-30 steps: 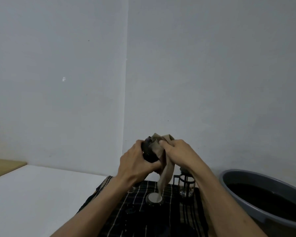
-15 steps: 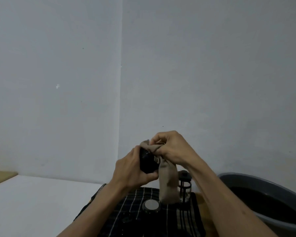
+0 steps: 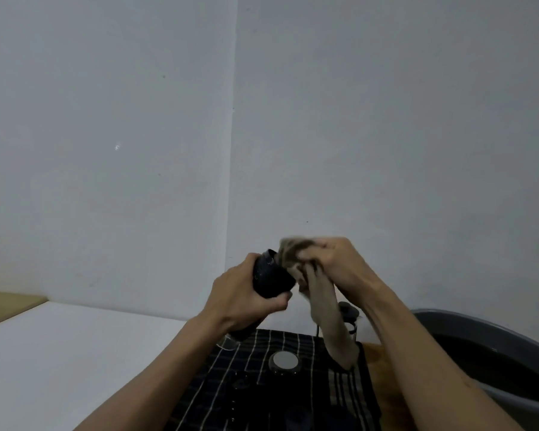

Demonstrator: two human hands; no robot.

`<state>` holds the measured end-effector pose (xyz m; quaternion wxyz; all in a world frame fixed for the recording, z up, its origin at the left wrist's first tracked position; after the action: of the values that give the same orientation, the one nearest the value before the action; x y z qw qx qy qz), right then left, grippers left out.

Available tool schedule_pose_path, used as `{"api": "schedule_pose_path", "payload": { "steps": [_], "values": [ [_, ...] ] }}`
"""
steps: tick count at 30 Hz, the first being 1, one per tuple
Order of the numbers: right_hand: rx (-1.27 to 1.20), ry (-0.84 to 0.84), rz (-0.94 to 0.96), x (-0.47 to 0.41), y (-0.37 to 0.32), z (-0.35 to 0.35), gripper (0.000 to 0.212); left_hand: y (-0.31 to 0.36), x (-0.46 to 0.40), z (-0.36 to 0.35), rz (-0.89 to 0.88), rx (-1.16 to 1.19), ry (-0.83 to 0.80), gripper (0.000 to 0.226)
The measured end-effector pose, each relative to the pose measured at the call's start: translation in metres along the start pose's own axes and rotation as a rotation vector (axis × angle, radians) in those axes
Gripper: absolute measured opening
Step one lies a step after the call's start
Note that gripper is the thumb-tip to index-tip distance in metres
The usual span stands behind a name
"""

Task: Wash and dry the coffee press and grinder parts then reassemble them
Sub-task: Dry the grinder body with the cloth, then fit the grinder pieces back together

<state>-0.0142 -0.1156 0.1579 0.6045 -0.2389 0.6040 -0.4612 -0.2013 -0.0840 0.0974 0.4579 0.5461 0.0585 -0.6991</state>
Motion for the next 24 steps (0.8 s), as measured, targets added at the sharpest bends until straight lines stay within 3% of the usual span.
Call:
{"api": "schedule_pose_path", "payload": {
  "steps": [2,5,7,9,11,15,20,24],
  "values": [
    [-0.182,0.276,0.053,-0.005,0.0,0.001,0.022,0.002,-0.001,-0.001,0.074,0.162,-0.012,0.061],
    [-0.107,0.226,0.163,0.004,0.002,-0.03,0.019,0.012,0.001,-0.007,0.182,0.46,-0.12,0.054],
    [-0.161,0.244,0.124,0.014,0.01,-0.048,0.023,0.016,0.005,-0.012,0.296,0.654,-0.164,0.05],
    [-0.287,0.332,0.085,0.027,0.017,-0.059,0.024,0.018,0.009,-0.014,0.462,0.788,-0.14,0.045],
    [-0.26,0.384,0.112,0.036,0.025,-0.068,0.028,0.017,0.011,-0.013,0.637,0.904,-0.077,0.034],
    [-0.155,0.33,0.162,0.042,0.037,-0.081,0.035,0.011,0.005,-0.011,0.799,0.97,0.038,0.041],
    [0.008,0.266,0.007,0.053,0.053,-0.082,0.025,-0.007,0.003,-0.01,1.002,0.937,0.235,0.047],
    [0.194,0.332,-0.08,0.057,0.069,-0.076,0.054,-0.02,0.001,-0.013,1.134,0.982,0.415,0.057]
  ]
}}
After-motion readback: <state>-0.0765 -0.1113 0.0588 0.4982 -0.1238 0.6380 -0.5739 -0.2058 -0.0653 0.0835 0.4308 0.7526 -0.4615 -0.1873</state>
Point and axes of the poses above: each hand's wrist, its own x-axis away from the middle knuckle, its own z-axis out of the back of the hand, y = z × x, the point moved 4 cm from there along -x, towards the middle knuckle, and after that the axes turned 15 degrees about y, right-handed, at the moved point
